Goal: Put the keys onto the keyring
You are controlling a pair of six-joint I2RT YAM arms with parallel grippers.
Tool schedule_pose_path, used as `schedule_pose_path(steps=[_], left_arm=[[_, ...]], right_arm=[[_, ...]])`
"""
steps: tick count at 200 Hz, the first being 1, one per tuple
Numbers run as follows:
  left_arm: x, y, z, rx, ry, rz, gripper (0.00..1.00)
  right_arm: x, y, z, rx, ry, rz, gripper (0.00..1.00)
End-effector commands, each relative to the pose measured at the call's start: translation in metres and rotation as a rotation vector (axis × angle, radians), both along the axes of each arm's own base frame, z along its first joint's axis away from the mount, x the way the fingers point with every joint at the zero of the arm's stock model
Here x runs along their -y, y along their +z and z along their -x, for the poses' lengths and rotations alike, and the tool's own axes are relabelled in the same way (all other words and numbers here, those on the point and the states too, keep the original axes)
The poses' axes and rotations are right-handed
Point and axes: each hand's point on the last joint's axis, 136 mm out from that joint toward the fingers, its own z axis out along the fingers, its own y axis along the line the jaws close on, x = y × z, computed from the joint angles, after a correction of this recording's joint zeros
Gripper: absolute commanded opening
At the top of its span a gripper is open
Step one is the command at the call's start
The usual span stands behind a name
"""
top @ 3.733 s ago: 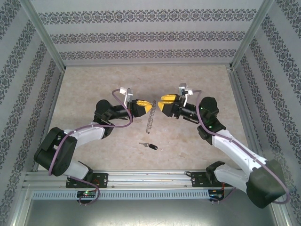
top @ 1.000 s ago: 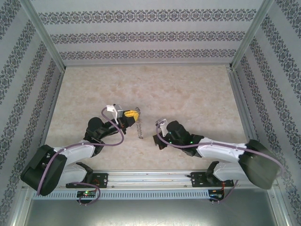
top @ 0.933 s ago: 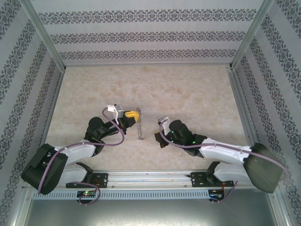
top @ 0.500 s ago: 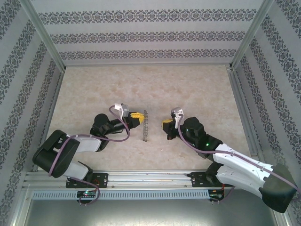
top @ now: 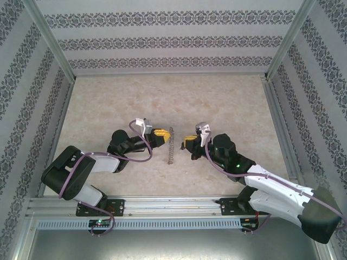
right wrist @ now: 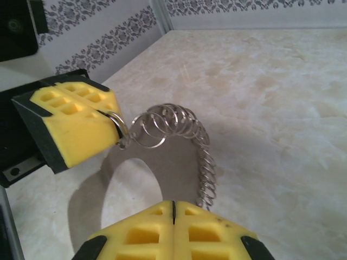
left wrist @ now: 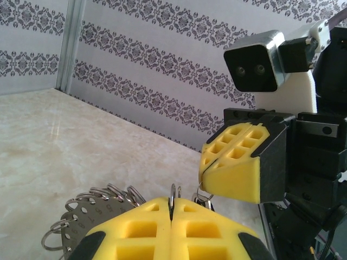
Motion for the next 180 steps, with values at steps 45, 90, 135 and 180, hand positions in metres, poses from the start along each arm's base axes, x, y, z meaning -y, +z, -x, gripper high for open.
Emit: schedule_pose_path(steps=[45,90,135,180], left_arm=[[0.011,0.028,0.01,0.111,-0.045,0.003,0.0],[0.016,0.031,0.013,0.124,-0.051,-0.053,0.0],[0.019,0.031,0.013,0.129,-0.055,-0.068,0.0],[0.023,0.031,0.013,0.131,-0.066,-0.08,0.0]], right_arm=[[-0.019,0.051,0.0,0.136,0.099,-0.095,0.0],[-0.027,0.055,-0.001,0.142,0.129,-0.103,0.0],[-0.027,0.065,0.0,0.163,0.134,-0.119,0.0],[-0.027,0.07,0.0,0.177,0.137,-0.12,0.0]])
